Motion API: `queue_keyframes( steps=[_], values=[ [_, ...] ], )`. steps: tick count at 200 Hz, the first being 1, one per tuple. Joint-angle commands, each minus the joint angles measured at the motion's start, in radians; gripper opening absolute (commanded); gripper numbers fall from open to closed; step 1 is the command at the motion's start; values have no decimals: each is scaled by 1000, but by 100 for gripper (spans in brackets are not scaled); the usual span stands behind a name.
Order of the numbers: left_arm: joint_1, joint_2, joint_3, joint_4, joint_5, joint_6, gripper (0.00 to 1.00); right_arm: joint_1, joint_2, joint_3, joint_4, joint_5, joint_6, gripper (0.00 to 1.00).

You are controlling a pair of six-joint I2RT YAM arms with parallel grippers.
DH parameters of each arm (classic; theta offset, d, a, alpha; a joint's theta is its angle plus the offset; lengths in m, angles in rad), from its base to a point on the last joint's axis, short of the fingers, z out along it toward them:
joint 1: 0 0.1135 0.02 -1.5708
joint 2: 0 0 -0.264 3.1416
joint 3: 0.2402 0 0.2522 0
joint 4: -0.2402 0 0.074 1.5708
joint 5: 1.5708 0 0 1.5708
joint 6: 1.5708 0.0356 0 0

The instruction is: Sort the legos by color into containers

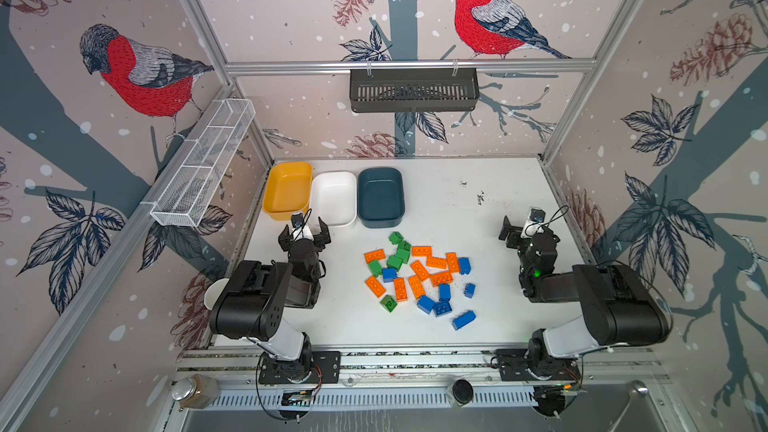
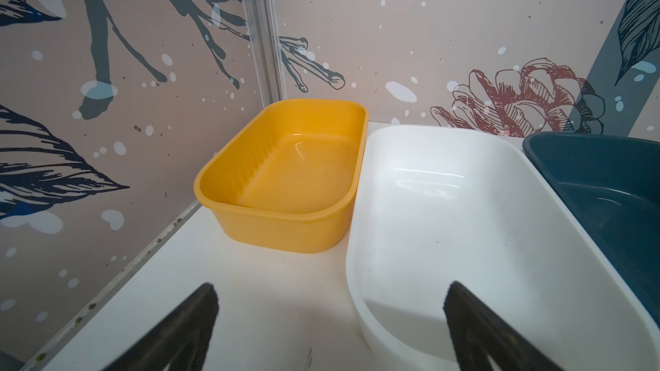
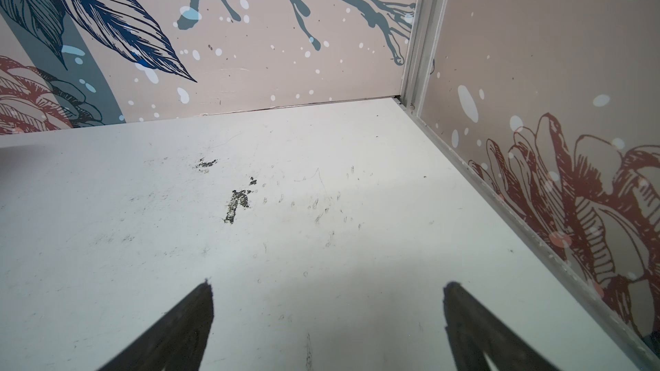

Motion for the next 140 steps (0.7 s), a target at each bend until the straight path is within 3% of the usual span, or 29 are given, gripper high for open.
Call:
queue_keyframes(
  steps=[1, 14, 31, 57, 76, 110, 140],
  values=[
    [-5, -27, -10, 44, -3, 12, 99, 4, -12, 0, 36, 9, -8, 100],
    [-12, -90, -20, 6, -37, 10, 99, 9, -56, 32, -51, 16, -14, 100],
    [-12, -201, -24, -78, -105, -13, 99, 7, -132, 134, -305, 31, 17, 100],
    [-14, -365, 10, -221, -210, -50, 99, 11, -187, 279, -566, -8, 113, 100],
    [-13, -445, 133, -487, -274, -136, 99, 39, -186, 382, -696, -9, 226, 100],
    [-11, -360, 431, -906, -280, -269, 98, 146, -129, 528, -793, -2, 411, 100],
    [4, -202, 670, -1149, -126, -247, 98, 221, -6, 721, -932, -44, 478, 100]
  ],
)
